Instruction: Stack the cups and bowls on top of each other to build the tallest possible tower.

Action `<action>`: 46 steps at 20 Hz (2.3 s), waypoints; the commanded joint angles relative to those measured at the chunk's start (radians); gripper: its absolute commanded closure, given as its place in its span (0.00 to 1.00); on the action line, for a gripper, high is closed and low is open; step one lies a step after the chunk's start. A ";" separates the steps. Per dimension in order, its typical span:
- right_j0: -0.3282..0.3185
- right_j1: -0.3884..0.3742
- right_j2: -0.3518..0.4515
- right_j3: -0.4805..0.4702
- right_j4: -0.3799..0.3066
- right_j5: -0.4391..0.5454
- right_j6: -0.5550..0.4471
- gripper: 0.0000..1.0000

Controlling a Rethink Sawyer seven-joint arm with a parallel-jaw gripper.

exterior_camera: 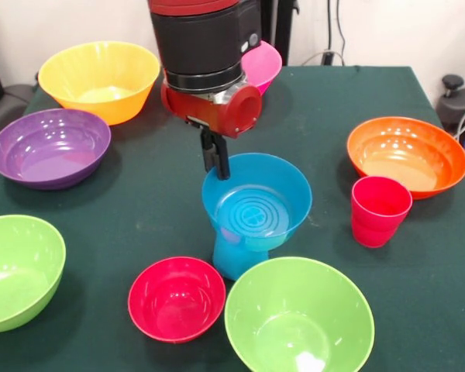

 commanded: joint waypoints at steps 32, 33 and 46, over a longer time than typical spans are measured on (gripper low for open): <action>-0.047 0.027 0.115 0.134 -0.085 -0.135 -0.057 1.00; -0.048 0.027 0.113 0.133 -0.086 -0.133 -0.059 1.00; -0.080 0.047 0.116 0.150 -0.120 -0.151 -0.087 1.00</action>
